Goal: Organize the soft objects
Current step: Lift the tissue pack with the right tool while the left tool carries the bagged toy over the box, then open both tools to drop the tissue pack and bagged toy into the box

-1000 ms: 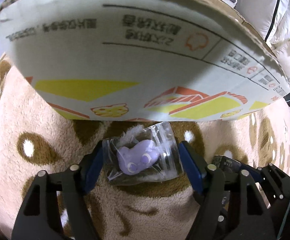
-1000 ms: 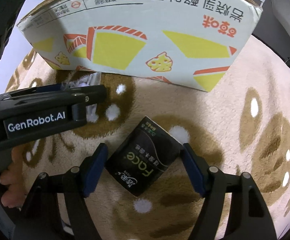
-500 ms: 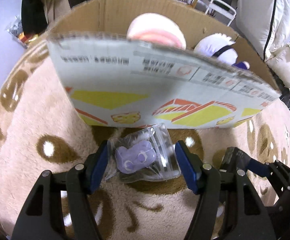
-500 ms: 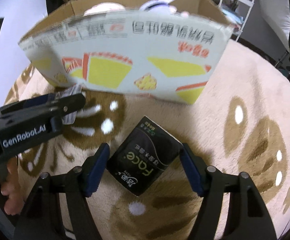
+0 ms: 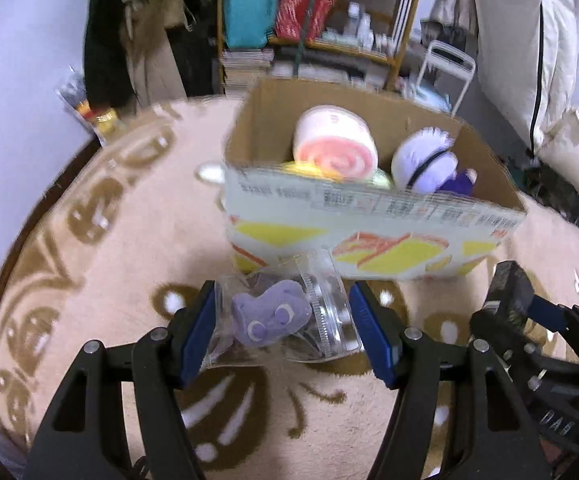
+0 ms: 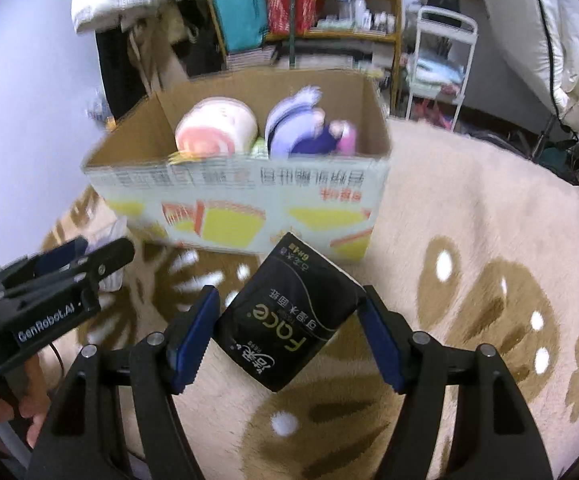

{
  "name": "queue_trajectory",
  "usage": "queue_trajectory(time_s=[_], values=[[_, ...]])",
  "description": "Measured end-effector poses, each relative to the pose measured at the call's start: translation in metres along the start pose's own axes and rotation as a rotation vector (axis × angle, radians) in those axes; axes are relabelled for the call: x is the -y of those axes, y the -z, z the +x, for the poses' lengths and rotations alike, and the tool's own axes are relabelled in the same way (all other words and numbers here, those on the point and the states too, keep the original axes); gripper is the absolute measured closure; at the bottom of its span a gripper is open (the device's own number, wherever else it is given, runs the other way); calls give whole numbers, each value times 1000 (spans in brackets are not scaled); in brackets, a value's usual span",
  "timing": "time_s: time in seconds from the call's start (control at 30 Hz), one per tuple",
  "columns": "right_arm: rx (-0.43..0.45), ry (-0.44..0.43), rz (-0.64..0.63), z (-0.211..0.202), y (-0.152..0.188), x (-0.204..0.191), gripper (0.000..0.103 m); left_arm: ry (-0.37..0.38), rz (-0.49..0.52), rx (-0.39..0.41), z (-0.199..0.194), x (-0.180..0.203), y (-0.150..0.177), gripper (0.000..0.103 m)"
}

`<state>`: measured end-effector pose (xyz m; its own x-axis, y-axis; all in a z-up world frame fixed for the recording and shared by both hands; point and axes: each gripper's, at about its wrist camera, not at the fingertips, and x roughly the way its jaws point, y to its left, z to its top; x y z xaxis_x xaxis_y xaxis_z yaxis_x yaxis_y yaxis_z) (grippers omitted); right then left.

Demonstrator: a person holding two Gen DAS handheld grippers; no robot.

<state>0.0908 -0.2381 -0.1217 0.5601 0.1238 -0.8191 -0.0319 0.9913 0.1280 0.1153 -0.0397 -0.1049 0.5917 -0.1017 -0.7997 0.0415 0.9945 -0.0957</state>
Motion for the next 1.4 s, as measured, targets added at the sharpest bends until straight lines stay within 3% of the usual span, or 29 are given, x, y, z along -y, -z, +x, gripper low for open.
queue_trajectory(time_s=[0.13,0.3,0.8,1.03,1.23,1.4], values=[[110,-34,46,-30,-15,8,29,20,-5,118,-34,-1,-9,38],[179,-70,74,-40,-25,9,29,37,13,244,-65,-3,-21,38],[318,-110,-57,-51,-72,-12,29,49,123,389,-73,17,-71,37],[317,-130,-76,-32,-94,-2,28,56,174,380,-47,27,-83,37],[250,-165,16,0,-97,16,28,79,189,326,-17,33,-82,36],[213,-177,45,18,-95,25,27,67,192,311,-4,38,-81,29]])
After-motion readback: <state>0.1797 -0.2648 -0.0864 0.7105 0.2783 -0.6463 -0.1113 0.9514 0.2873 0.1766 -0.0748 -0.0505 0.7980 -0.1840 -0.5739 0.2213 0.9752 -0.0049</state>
